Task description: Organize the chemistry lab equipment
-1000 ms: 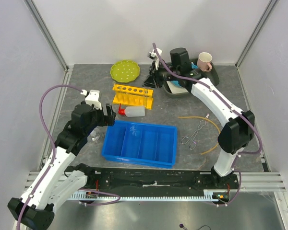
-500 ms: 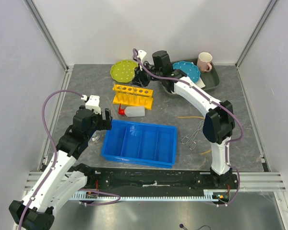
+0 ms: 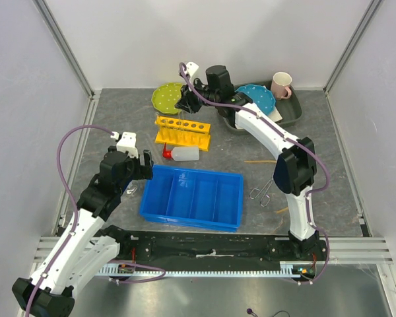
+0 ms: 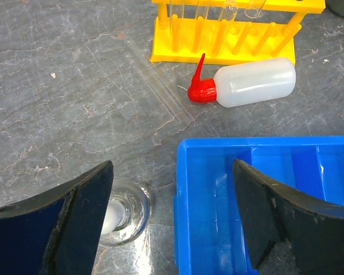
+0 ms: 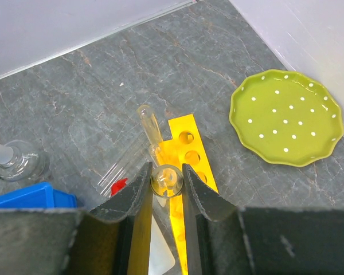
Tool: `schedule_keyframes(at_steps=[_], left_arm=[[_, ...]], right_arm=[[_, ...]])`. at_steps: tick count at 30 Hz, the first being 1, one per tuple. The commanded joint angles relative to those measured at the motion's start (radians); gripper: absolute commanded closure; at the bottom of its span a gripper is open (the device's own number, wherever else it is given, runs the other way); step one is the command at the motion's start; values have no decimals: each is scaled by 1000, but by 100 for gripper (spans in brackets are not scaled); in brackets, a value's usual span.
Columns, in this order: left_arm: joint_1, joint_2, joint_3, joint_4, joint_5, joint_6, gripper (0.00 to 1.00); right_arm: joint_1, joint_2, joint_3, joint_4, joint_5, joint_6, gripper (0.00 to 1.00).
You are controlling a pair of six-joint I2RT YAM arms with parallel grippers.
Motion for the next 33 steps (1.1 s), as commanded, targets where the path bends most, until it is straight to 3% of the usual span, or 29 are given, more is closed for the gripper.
schedule_keyframes(at_steps=[1, 27, 33], left_arm=[[8, -13, -1, 50, -17, 35, 10], [13, -17, -3, 53, -3, 35, 10], [25, -13, -1, 55, 21, 28, 11]], right_arm=[[6, 14, 25, 45, 17, -6, 75], [7, 61, -87, 49, 39, -69, 72], [7, 49, -119, 49, 22, -75, 67]])
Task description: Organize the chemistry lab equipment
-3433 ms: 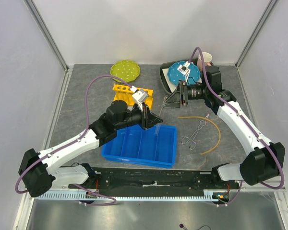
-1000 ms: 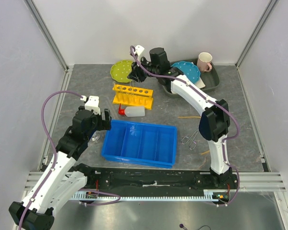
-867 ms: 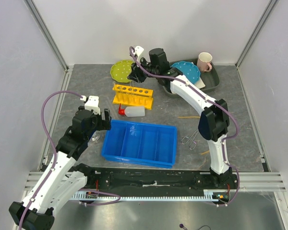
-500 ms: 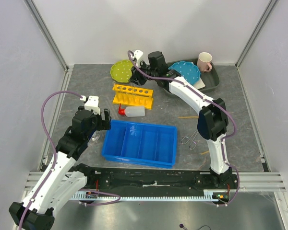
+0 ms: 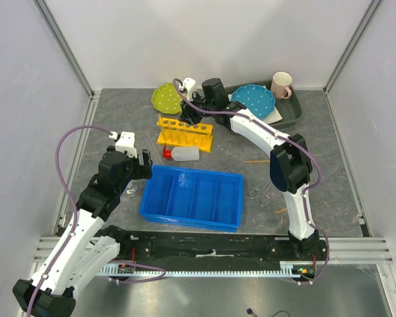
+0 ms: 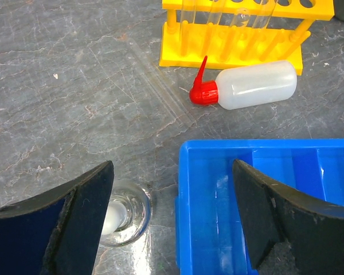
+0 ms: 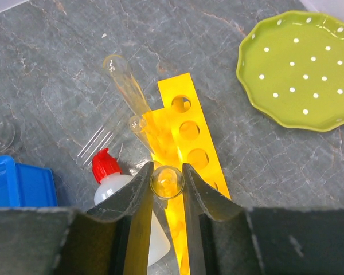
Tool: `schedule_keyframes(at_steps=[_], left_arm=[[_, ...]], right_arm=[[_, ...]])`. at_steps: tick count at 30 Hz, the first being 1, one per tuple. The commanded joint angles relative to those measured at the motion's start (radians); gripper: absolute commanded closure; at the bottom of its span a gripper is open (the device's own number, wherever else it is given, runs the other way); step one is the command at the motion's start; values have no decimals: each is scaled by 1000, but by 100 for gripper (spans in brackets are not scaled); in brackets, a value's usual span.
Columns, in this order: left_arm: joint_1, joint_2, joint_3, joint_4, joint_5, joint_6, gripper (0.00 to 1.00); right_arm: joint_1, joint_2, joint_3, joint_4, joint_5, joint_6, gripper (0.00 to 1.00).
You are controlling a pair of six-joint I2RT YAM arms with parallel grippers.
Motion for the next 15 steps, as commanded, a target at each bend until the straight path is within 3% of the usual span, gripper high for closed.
schedule_keyframes(at_steps=[1, 3, 15], left_arm=[[18, -4, -1, 53, 20, 23, 11], [26, -4, 1, 53, 37, 19, 11], [132, 62, 68, 55, 238, -127, 11]], right_arm=[[3, -4, -20, 26, -18, -18, 64], [5, -21, -29, 21, -24, -21, 61], [-9, -279, -112, -69, -70, -65, 21]])
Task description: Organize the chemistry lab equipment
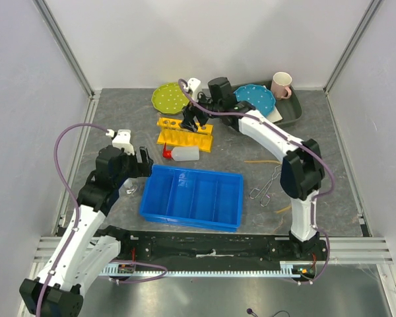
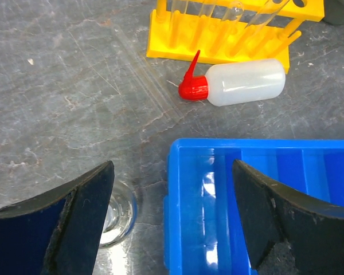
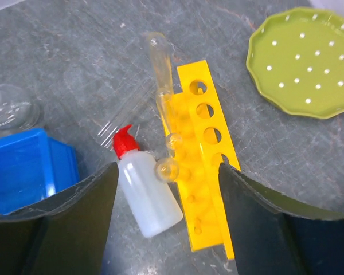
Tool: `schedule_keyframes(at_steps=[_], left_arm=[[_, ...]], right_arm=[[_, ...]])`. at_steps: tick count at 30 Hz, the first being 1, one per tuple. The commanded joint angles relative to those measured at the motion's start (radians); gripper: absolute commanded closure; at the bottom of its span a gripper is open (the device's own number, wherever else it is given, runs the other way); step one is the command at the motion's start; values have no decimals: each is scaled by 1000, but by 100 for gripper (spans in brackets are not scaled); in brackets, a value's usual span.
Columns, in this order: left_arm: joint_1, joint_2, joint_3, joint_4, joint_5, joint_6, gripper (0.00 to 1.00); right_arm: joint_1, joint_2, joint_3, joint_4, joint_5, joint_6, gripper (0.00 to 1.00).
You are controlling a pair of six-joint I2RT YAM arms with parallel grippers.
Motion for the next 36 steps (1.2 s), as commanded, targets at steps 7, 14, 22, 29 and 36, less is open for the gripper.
schedule_keyframes(at_steps=[7, 14, 22, 29, 36], left_arm=[[104, 147, 156, 36, 227, -171, 14], [229, 331, 229, 15, 318, -223, 27], [250, 603, 410, -37, 255, -195, 39], [250, 839, 560, -45, 276, -197, 47], [250, 1025, 688, -42, 318, -231, 52]], right_arm=[[-75, -374, -132, -204, -200, -156, 15], [-112, -628, -436, -253, -241, -237, 15], [-264, -762, -696, -151, -407, -199, 14], [-347, -782, -840, -58, -490, -173, 14], [-413, -761, -896, -15, -556, -176, 14]])
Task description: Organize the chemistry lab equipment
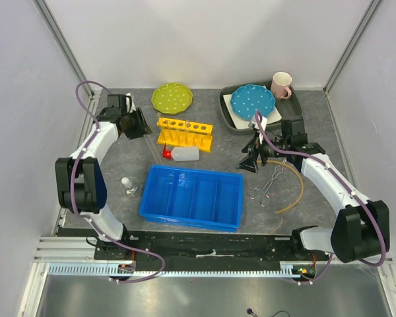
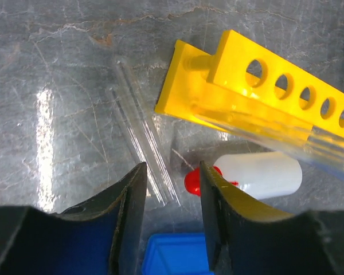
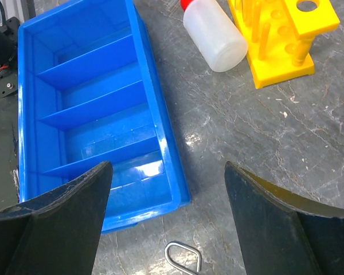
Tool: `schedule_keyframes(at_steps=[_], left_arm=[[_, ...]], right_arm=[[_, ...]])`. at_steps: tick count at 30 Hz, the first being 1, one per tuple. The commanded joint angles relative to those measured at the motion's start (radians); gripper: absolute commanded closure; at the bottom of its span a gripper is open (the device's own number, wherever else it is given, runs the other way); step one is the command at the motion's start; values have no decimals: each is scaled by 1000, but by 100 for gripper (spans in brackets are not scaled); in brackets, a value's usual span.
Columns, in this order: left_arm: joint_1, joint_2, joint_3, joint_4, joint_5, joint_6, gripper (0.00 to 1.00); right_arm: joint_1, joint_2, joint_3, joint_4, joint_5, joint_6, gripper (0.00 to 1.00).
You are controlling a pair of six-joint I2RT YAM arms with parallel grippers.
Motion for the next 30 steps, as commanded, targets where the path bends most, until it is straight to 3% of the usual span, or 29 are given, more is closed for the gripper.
schedule_keyframes(at_steps=[1, 16, 21, 30], left_arm=[[3, 84, 93, 6, 47, -46, 52], [-11, 295, 231, -45, -80, -116, 48], [-14, 295, 221, -66, -198, -133, 48], [-17, 310, 204, -76, -206, -133, 48]], right_arm=[[-47, -4, -16, 80, -98, -6, 14], [-113, 48, -13, 40, -126, -58, 14], [-119, 51, -9, 34, -132, -64, 14], [-130, 54, -6, 27, -135, -67, 14]])
